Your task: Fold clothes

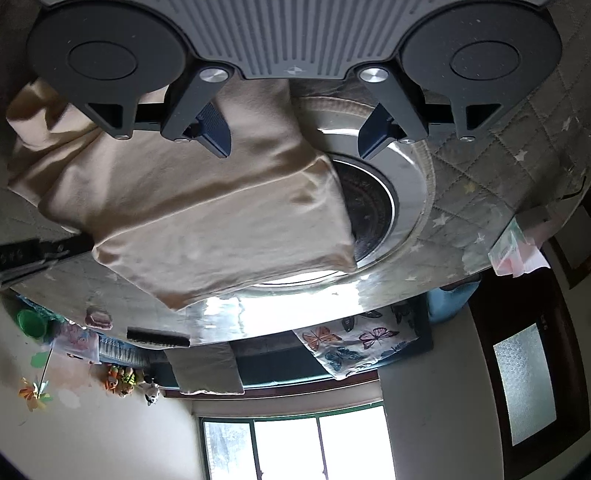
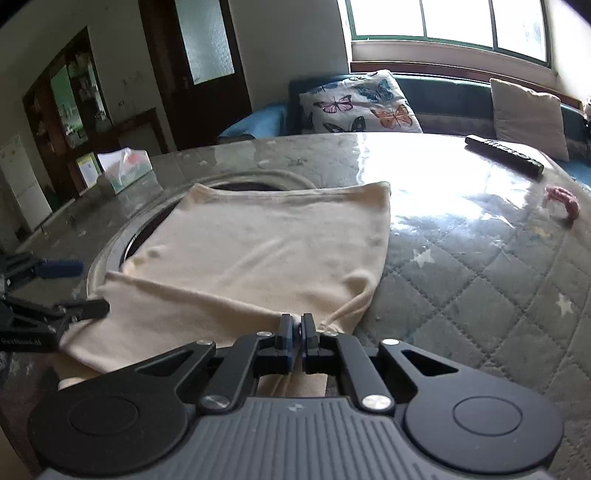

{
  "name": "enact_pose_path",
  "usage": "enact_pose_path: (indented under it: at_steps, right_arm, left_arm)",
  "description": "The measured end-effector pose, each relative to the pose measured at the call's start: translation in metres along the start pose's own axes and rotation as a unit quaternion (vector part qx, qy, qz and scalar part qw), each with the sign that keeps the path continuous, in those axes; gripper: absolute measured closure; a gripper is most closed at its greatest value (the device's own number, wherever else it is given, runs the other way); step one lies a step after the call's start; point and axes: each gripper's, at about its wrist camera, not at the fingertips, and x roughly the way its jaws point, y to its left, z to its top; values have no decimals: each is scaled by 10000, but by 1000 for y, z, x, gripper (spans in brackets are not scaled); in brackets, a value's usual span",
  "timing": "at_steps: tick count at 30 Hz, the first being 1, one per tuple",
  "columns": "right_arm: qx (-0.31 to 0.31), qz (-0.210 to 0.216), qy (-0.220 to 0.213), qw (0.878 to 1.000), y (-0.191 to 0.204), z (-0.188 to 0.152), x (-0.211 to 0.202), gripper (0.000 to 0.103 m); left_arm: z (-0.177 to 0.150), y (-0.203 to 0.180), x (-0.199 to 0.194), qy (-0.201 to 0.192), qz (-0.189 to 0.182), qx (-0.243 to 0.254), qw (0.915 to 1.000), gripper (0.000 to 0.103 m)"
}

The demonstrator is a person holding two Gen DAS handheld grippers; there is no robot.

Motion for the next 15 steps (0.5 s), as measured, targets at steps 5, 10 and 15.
enact_pose_path:
  at_steps: [5, 10, 15]
  right_arm:
    - [-123, 88, -134, 9998, 5, 6, -17, 92]
    - [-129, 256, 129, 9995, 7, -9, -29, 88]
    - [-66, 296, 322, 9990, 5, -24, -27, 85]
  left_arm:
    - [7, 5, -7, -176, 52, -80, 9998, 25]
    - [9, 0, -8, -222, -54, -41, 9997, 25]
    - [10, -8, -6, -224, -171, 37, 9996, 25]
